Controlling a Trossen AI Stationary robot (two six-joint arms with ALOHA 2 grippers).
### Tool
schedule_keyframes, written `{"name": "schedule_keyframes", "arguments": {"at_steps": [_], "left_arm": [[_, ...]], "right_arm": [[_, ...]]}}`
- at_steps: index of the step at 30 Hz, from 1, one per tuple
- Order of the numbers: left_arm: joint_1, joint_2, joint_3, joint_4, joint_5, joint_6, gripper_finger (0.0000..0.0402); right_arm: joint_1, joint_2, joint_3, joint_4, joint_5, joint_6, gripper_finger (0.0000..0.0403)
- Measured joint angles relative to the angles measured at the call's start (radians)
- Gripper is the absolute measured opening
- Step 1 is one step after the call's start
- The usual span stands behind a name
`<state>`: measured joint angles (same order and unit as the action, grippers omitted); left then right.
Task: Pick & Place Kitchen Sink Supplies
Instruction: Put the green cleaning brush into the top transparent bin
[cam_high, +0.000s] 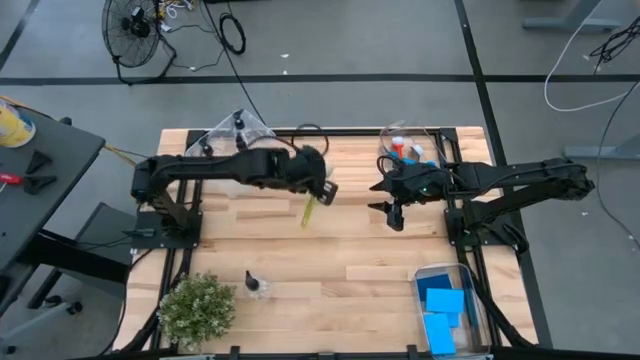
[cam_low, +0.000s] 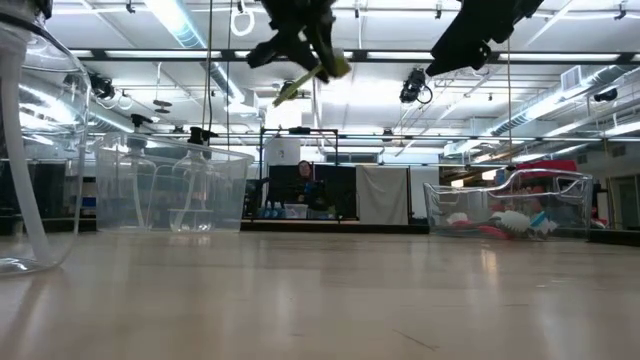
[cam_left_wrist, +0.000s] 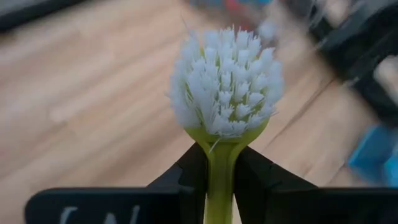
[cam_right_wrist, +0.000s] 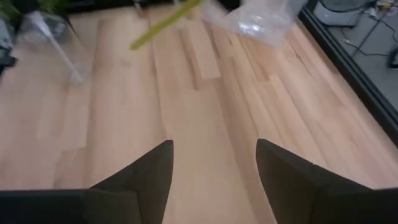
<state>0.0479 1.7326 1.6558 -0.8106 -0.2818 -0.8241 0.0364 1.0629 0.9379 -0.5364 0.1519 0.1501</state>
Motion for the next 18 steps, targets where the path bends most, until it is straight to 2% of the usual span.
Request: {"name": "schedule_keyframes", "arguments": {"at_steps": [6, 12, 18], "left_arm": [[0.042, -0.057, 0.000, 0.141, -0.003, 0.103, 0.0051], [0.069, -0.077, 0.001, 0.210, 0.021, 0.129, 0.0057], [0.068, -0.078, 0.000, 0.313, 0.063, 0.233, 0.0050]], "right_arm": [[0.000, 0.000, 0.000, 0.089, -0.066, 0.000, 0.0231], [0.000, 0.000, 0.000, 0.169, -0.065, 0.000, 0.0231], [0.000, 0.000, 0.000, 0.264, -0.064, 0.011, 0.0231]]}}
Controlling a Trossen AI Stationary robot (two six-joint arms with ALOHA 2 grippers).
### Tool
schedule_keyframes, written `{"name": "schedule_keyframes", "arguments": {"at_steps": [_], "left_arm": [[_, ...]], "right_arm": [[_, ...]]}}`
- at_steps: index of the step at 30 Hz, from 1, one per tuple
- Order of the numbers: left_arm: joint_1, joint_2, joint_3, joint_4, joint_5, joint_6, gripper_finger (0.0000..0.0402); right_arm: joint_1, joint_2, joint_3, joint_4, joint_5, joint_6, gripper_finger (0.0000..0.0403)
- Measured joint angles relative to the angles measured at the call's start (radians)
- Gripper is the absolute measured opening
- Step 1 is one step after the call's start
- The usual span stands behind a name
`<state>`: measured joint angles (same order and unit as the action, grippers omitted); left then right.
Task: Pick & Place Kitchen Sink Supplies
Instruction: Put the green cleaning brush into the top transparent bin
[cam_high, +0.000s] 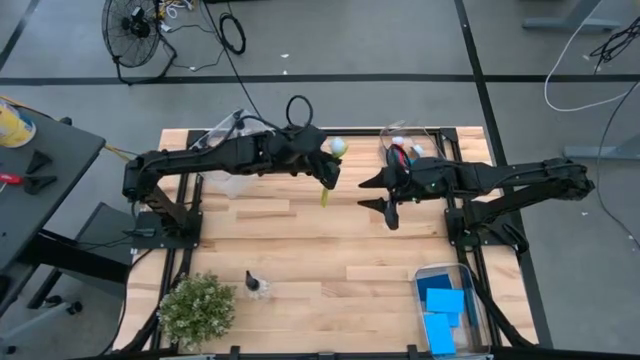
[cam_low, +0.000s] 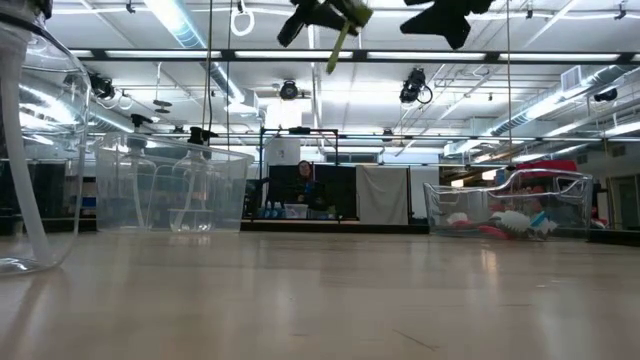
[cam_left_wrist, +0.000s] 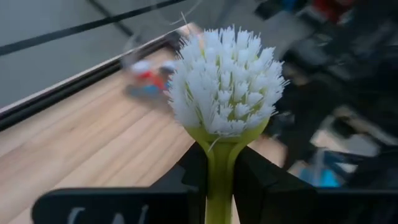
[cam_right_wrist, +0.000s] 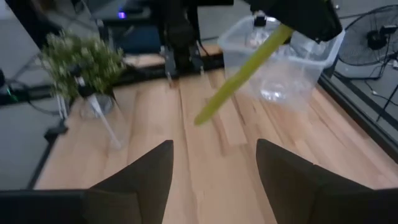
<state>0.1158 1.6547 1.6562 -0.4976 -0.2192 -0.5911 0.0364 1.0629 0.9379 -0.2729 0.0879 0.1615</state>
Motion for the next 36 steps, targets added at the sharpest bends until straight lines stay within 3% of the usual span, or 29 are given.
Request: {"name": "schedule_keyframes", "arguments": {"at_steps": [14, 36], "left_arm": [[0.001, 0.000, 0.000, 0.375, 0.170, 0.114, 0.0051], [-0.002, 0.000, 0.000, 0.493, 0.219, 0.131, 0.0066]], "right_arm": [[-0.001, 0.000, 0.000, 0.176, 0.001, 0.094, 0.0231], [-0.003, 0.035, 0.000, 0.380, -0.056, 0.196, 0.0231]]}}
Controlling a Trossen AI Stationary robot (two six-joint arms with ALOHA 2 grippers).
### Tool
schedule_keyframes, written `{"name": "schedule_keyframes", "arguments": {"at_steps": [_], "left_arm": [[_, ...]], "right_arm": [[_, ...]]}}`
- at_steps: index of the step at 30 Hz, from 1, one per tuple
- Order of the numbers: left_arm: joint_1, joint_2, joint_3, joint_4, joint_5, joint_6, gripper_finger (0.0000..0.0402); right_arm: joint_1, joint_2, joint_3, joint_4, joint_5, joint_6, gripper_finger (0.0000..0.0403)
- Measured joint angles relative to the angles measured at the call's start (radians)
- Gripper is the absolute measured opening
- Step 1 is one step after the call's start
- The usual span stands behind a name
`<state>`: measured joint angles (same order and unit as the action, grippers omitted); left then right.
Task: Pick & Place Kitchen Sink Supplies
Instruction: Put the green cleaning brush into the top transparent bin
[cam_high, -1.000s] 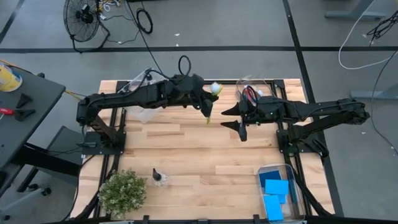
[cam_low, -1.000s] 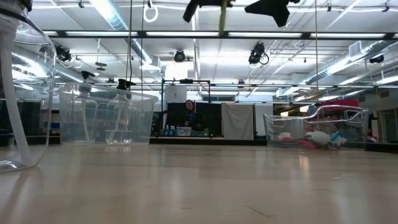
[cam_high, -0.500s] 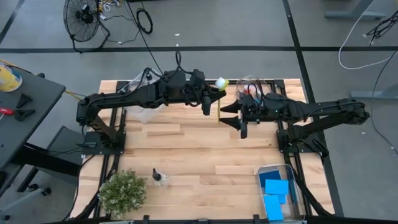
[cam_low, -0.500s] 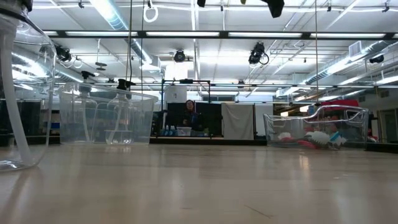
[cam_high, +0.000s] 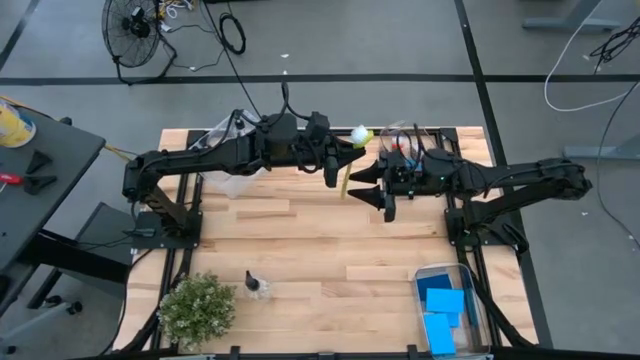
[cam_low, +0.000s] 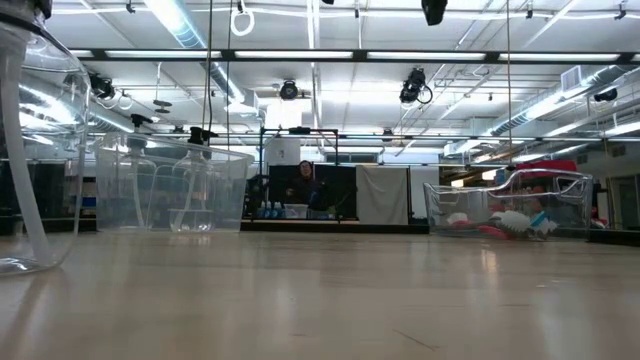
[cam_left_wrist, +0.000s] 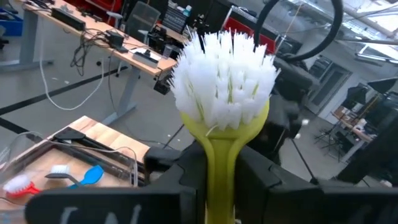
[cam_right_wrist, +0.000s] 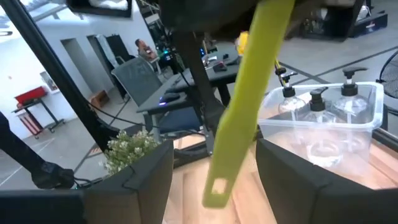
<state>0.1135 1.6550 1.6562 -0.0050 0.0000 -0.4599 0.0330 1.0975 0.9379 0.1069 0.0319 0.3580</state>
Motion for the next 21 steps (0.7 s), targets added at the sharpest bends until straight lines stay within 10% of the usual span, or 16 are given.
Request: {"name": "schedule_keyframes", "arguments": {"at_steps": [21], "left_arm": [[0.000, 0.000, 0.000, -0.005, 0.004, 0.000, 0.0048]], "right_arm": [[-0.008, 0.071, 0.000, 0.074, 0.038, -0.026, 0.0214]]}}
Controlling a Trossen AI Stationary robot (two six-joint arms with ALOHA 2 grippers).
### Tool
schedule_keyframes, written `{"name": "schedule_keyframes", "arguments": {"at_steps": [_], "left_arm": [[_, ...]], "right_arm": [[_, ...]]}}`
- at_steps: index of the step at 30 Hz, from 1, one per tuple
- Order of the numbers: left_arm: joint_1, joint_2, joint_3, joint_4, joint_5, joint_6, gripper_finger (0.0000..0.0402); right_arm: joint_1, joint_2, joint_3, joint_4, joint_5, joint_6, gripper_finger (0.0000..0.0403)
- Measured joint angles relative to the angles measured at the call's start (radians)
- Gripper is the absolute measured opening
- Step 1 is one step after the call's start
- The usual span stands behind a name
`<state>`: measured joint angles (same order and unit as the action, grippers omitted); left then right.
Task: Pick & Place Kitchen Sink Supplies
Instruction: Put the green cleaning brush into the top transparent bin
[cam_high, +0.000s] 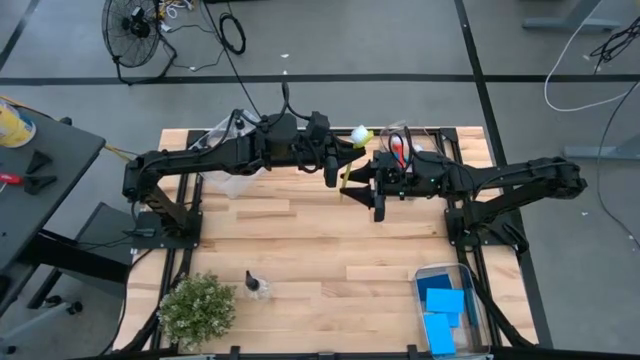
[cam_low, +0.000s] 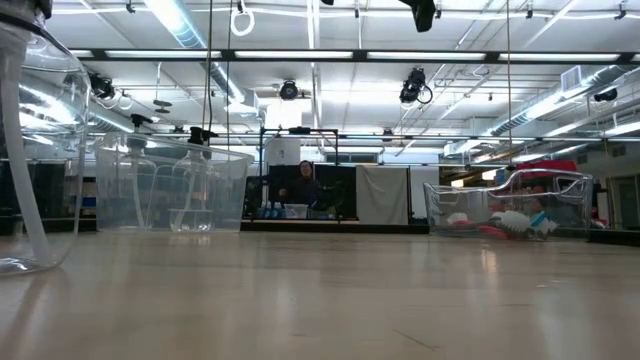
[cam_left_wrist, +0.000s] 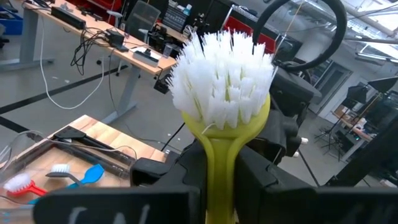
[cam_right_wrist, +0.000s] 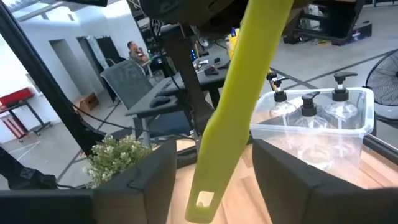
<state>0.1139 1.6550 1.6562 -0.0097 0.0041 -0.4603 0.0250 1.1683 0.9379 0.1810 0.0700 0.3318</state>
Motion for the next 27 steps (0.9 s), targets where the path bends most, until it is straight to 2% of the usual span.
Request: {"name": "schedule_keyframes", "arguments": {"at_steps": [5, 9, 13, 19, 27], "left_arm": [[0.000, 0.000, 0.000, 0.000, 0.000, 0.000, 0.0050], [0.000, 0.000, 0.000, 0.000, 0.003, 0.000, 0.0066], [0.000, 0.000, 0.000, 0.000, 0.004, 0.009, 0.0054], [0.000, 0.000, 0.000, -0.001, 0.001, 0.009, 0.0056], [0.000, 0.000, 0.000, -0.001, 0.073, -0.008, 0.0156]], "right_arm": [[0.000, 0.000, 0.000, 0.002, -0.003, 0.000, 0.0160], [0.000, 0.000, 0.000, 0.001, -0.003, 0.001, 0.0109], [0.000, 0.000, 0.000, -0.003, -0.004, 0.009, 0.0074], [0.000, 0.000, 0.000, -0.003, -0.008, 0.007, 0.0080], [0.000, 0.000, 0.000, -0.003, -0.015, -0.015, 0.0080]]}}
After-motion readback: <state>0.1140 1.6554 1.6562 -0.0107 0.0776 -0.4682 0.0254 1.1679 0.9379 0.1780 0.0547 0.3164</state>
